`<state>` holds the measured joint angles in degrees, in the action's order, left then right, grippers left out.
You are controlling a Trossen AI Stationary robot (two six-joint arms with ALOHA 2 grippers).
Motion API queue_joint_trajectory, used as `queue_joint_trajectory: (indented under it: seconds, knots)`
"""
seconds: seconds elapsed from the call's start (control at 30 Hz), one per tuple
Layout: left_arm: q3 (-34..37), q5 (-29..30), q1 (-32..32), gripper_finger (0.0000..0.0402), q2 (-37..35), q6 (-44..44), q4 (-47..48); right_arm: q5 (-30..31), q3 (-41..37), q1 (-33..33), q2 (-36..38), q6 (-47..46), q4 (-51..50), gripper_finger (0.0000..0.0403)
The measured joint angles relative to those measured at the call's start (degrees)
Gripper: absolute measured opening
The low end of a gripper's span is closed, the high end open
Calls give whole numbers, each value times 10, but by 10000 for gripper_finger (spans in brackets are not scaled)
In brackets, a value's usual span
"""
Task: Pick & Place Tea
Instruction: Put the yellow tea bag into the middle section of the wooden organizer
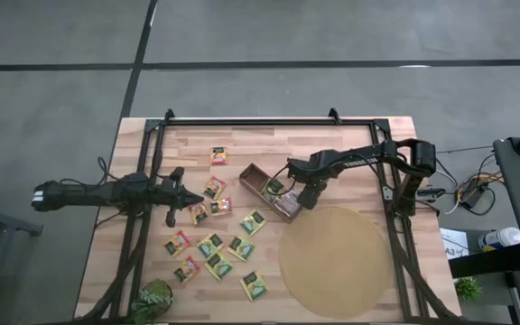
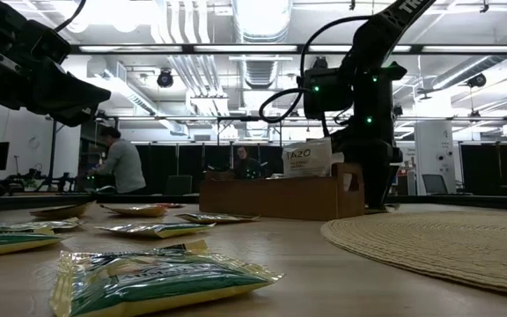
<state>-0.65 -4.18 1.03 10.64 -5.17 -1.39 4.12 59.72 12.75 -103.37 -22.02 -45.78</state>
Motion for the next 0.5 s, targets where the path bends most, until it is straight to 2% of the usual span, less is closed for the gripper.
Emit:
queue_joint_trajectory:
  seconds: [0.2, 0.5]
  knots:
    - [0, 0, 0, 0, 0, 0, 0, 18, 1, 0, -1, 1, 1, 19]
    - [0, 0, 0, 0, 0, 0, 0, 49, 43, 3, -1, 6, -38, 9]
